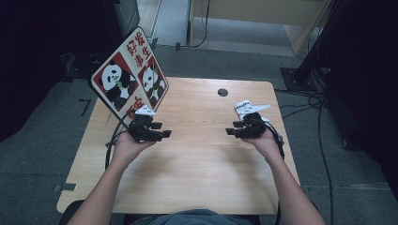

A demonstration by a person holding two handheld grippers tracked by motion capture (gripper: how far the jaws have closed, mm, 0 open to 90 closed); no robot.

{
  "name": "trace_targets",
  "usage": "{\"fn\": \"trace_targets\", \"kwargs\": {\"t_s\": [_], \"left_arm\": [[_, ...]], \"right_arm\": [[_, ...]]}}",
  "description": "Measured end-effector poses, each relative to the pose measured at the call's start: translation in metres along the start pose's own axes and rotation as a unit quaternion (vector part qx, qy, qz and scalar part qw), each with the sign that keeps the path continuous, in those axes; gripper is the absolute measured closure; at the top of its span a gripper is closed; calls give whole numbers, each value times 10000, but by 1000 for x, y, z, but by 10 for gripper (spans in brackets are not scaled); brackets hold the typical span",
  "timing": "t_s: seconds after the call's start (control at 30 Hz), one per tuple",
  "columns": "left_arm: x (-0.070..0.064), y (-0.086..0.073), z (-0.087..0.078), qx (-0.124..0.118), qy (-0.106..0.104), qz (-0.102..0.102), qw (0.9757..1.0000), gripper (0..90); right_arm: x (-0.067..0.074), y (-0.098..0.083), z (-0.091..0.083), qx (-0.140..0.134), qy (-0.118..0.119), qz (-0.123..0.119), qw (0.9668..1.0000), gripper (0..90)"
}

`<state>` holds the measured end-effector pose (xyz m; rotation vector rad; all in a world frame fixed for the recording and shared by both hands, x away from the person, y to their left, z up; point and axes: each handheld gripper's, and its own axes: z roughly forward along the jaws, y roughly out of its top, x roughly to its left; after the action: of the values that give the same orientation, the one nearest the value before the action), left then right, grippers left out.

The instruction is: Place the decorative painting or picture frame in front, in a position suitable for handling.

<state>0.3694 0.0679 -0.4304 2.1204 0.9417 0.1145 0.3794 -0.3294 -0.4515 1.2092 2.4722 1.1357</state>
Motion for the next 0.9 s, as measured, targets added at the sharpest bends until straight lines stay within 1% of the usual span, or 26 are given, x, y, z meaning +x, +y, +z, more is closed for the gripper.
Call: {"fn": "trace_targets", "kwargs": {"t_s": [0.3,0.63,0.83,0.9], "left_arm": [[1,0,0,52,-13,-1,10000,416],[2,0,-1,26,-19,-44,10000,418],[2,-3,-4,46,31,-30,10000,418],[2,-4,-5,42,39,-67,10000,416]], "right_arm": [[-1,0,1,-28,82,39,10000,475],[-2,-1,0,-59,148,123,9998,461],[-4,1,2,-40,189,123,9997,455],[-4,2,4,-27,192,108,9998,450]]}}
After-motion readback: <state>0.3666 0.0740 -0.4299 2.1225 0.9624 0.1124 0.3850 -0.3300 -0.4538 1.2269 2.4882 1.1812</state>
